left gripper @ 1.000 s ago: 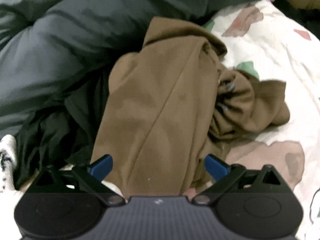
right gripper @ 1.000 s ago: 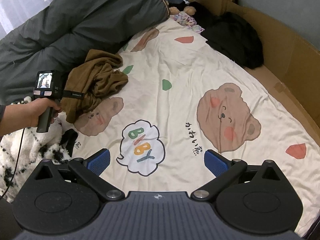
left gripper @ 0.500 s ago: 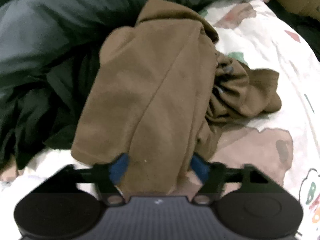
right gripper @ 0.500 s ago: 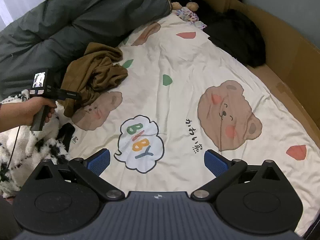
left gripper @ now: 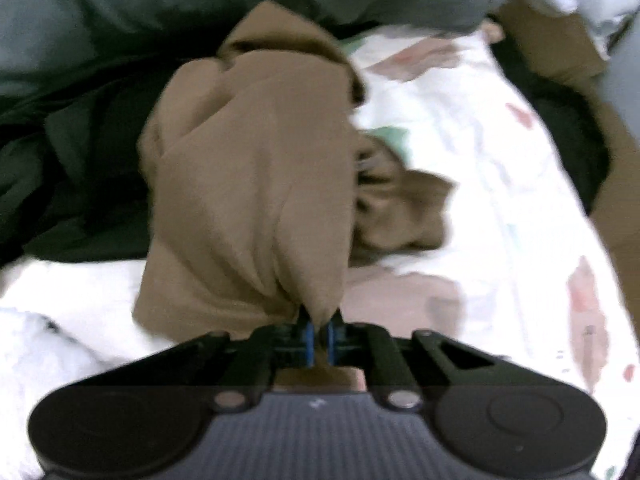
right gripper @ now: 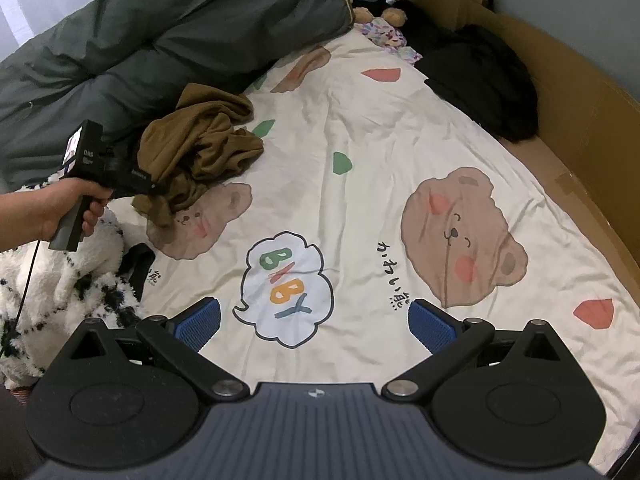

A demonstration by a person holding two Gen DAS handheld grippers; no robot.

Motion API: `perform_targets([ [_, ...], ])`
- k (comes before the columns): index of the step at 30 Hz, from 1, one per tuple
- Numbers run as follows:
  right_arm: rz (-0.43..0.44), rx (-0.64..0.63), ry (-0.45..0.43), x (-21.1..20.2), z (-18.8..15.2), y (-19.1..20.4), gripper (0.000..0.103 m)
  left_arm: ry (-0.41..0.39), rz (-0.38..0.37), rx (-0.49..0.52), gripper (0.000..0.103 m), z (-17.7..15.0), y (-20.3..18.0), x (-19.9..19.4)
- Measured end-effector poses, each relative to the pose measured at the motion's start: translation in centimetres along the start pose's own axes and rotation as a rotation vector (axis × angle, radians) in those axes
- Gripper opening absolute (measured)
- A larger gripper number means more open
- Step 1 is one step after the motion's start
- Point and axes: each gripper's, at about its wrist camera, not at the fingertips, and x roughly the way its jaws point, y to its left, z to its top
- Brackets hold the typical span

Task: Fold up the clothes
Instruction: 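Grasp the brown shirt with the left gripper and lift it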

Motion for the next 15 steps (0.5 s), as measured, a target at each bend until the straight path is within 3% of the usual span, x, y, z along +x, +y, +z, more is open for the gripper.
perform_targets([
  [7,0.016,-0.003,-0.028,-0.8,0.4,0.5,0.103,0.021,-0.18,0.052,0.002,-2.2,-5.5,-0.6],
  [15,0.029,-0.019,-0.049,-1.7,0.6,0.9,0.103,0.047,-0.292,0.148,0.002,-3.7,-12.1,-1.5],
])
